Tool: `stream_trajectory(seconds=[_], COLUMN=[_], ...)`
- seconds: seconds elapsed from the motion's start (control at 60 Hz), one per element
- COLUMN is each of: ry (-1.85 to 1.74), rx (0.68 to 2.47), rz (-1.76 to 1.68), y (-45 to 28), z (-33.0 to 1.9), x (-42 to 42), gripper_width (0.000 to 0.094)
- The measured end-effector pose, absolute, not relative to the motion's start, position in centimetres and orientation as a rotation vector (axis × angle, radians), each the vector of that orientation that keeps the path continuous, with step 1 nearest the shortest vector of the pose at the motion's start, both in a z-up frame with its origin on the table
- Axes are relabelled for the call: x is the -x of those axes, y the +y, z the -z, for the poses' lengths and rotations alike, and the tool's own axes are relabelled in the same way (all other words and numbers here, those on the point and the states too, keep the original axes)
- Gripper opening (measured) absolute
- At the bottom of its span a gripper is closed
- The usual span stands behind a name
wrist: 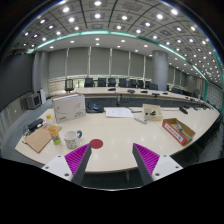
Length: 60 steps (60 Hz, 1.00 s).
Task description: Pour water
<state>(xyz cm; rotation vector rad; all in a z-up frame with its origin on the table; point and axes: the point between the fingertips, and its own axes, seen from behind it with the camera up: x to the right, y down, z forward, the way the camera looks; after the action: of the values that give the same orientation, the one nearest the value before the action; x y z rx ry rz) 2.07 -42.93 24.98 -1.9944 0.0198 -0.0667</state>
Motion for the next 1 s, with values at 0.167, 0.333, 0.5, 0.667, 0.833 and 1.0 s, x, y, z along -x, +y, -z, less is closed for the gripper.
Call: stream_trajectory(seconds=[0.167, 0.333, 0.5, 0.667, 0.833, 1.0], ry=[-0.022, -0.079, -0.121, -0.158, -0.101, -0.074], rx=[2.025, 2.047, 2.014, 1.954, 1.905, 1.918], rz=[0.014, -0.084, -0.148, -0.160, -0.092, -0.020], y=[-41.4, -38.8, -34.5, -27.4, -20.1, -15.7], z=[-22.6, -19.1, -16.0, -13.3, -11.4, -8.4], x=[3.5, 13.4, 24.0, 32.3, 35.0, 34.8], gripper_width=[0.0859, 0.0860, 0.0858, 0.0860, 0.0857, 0.0765])
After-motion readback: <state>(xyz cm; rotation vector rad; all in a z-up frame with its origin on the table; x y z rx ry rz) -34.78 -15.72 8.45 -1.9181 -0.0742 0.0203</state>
